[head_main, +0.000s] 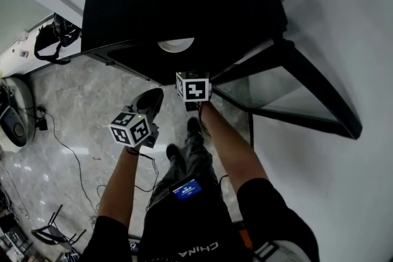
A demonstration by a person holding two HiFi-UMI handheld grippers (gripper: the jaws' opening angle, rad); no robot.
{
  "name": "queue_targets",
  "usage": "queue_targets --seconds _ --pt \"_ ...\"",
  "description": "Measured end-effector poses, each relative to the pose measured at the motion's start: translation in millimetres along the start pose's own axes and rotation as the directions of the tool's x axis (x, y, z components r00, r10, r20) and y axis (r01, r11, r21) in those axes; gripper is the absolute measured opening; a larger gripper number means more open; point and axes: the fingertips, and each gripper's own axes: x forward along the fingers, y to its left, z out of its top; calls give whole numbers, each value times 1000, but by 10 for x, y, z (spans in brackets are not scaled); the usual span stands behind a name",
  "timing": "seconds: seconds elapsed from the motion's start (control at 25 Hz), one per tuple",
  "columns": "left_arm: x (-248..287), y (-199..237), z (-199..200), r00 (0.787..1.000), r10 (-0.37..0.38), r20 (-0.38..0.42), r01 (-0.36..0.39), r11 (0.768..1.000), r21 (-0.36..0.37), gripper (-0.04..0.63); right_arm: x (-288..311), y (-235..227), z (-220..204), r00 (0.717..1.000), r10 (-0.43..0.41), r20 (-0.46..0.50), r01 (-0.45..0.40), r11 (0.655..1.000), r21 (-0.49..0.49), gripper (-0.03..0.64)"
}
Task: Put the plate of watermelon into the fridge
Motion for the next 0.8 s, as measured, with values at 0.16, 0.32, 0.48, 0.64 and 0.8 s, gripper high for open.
queue_targets --seconds 0.16,0.32,0.48,0.64,0.8 --pt "-230 -189 107 1000 -20 17 19 998 52 12 -578 140 258 993 -22 119 26 999 -30 119" --pt "-519 -441 266 998 -51 44 46 994 102 12 -1210 363 525 974 10 227 6 998 -68 37" --pt "-860 -735 484 992 -93 85 77 981 180 12 -1887 636 787 944 78 319 -49 994 -98 23" --pt "-1287 -1015 641 983 -126 135 86 961 264 12 -2527 828 855 921 126 368 -111 992 -62 17" --pt "-1749 -1118 585 978 -100 181 45 957 287 12 -3235 784 681 904 134 407 -175 983 64 15"
